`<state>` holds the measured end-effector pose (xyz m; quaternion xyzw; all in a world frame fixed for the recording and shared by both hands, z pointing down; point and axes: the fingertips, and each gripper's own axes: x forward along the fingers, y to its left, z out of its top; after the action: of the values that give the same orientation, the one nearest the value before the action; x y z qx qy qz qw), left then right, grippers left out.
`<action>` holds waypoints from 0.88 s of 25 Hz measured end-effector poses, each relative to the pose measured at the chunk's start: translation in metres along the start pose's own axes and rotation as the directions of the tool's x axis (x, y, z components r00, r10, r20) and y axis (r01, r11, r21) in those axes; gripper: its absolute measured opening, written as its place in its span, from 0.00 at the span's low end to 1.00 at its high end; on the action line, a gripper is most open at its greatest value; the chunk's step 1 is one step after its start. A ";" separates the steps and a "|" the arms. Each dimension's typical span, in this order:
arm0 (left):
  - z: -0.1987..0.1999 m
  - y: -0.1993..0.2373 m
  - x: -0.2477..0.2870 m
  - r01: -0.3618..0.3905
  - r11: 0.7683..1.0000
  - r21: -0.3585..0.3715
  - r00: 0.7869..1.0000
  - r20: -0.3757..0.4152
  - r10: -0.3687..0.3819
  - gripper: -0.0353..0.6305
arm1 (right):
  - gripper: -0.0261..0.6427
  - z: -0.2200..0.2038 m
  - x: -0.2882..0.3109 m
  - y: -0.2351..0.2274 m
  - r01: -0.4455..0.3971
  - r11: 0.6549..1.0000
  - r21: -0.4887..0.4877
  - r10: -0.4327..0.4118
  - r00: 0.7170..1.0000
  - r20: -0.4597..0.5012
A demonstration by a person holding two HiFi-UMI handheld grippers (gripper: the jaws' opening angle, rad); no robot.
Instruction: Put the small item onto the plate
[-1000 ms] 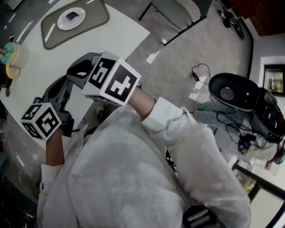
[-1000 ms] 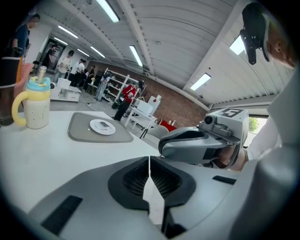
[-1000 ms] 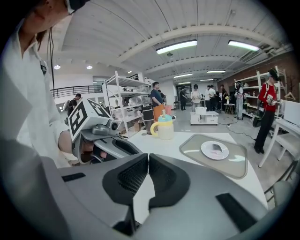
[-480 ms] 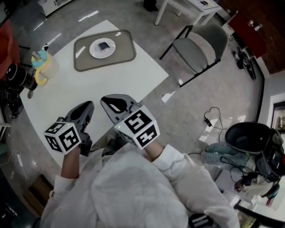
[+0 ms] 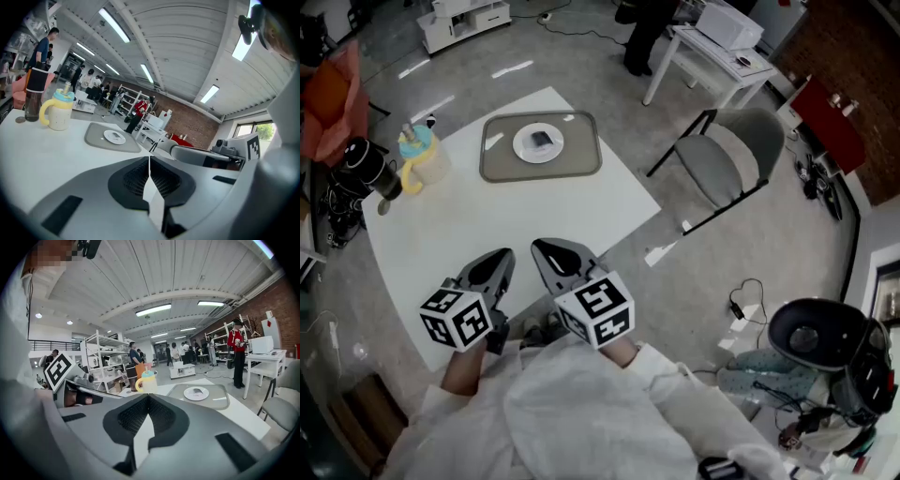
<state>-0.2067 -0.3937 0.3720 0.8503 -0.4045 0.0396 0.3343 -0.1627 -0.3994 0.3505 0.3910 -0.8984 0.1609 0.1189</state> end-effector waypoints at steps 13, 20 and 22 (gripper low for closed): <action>0.000 0.003 0.000 -0.003 1.000 0.001 1.000 -0.006 0.003 0.08 | 0.06 -0.008 0.004 0.000 -0.019 1.000 0.006 0.019 0.999 -0.029; -0.001 0.008 0.004 -0.003 1.000 0.009 1.000 -0.017 0.004 0.08 | 0.06 -0.010 0.012 -0.001 -0.031 0.999 -0.021 0.030 0.998 -0.054; 0.000 0.011 0.005 -0.007 1.000 0.011 1.000 -0.017 0.007 0.08 | 0.06 -0.009 0.015 -0.002 -0.031 0.999 -0.027 0.030 0.998 -0.051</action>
<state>-0.2114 -0.4016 0.3793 0.8505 -0.4043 0.0502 0.3327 -0.1709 -0.4073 0.3640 0.3712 -0.9031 0.1603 0.1446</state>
